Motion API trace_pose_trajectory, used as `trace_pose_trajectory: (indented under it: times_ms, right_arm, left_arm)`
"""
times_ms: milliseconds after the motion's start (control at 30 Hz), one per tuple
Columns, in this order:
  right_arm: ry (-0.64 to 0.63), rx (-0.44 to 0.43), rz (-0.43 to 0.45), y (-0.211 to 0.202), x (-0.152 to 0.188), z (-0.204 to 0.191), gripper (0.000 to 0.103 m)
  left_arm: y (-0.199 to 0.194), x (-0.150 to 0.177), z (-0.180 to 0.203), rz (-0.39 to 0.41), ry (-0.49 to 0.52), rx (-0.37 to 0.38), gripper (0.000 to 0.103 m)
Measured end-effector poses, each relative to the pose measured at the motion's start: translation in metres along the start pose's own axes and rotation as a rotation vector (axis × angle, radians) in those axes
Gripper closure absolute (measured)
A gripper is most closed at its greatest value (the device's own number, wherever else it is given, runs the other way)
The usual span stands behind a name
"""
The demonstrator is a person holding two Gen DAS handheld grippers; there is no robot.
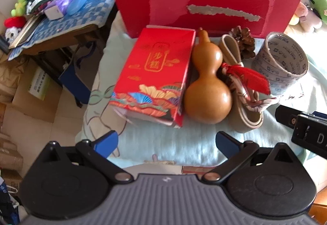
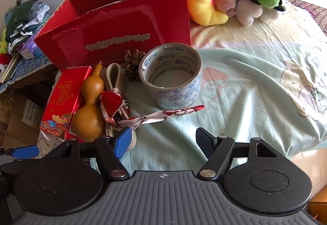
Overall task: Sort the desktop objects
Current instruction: 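Reach the right tool to the clear tape roll and close on it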
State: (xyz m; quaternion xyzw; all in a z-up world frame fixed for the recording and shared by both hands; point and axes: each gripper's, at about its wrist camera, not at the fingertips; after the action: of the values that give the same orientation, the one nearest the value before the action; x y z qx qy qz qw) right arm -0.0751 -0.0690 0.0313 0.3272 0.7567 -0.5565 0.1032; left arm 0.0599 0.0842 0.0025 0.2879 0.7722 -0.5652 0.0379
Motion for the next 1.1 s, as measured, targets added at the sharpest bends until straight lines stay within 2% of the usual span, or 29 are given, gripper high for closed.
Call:
trace_pose_trajectory:
  times_ms: [333,600,733,800,867,933,1033,1100]
  right_arm:
    - [0.016,0.032,0.013,-0.001,-0.006,0.000,0.030]
    - [-0.008,0.026,0.076,-0.014,-0.022,-0.001,0.030]
    - [-0.032,0.052,0.111,-0.019,-0.039,0.010,0.030]
    - [-0.027,0.068,0.119,-0.016,-0.049,0.020,0.032]
    - [-0.010,0.057,0.107,-0.012,-0.059,0.033,0.042]
    - [0.005,0.013,0.092,-0.010,-0.068,0.046,0.047]
    - [-0.005,-0.044,0.060,-0.004,-0.076,0.058,0.050]
    - [-0.024,-0.087,0.034,0.002,-0.079,0.063,0.058]
  left_arm:
    - [0.003,-0.014,0.002,0.025,0.032,0.044,0.001]
    - [-0.014,-0.029,0.003,0.117,0.059,0.075,0.004]
    - [-0.030,-0.040,0.011,0.178,0.079,0.151,0.008]
    - [-0.033,-0.049,0.020,0.178,0.084,0.219,0.020]
    - [-0.034,-0.060,0.029,0.147,0.078,0.298,0.026]
    - [-0.034,-0.069,0.037,0.136,0.058,0.361,0.028]
    - [-0.031,-0.079,0.053,0.136,0.050,0.341,0.034]
    - [-0.026,-0.086,0.063,0.108,0.038,0.344,0.045]
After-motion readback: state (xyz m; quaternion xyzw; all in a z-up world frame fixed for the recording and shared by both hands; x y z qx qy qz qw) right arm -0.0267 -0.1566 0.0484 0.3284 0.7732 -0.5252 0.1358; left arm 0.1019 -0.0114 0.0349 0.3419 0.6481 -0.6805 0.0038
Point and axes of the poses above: each gripper's, at about its wrist camera, not at the fingertips, and y roughly the way its jaws point, z to its right, x to its underside, and after that the axes turned 13 degrees about -x, right-handed
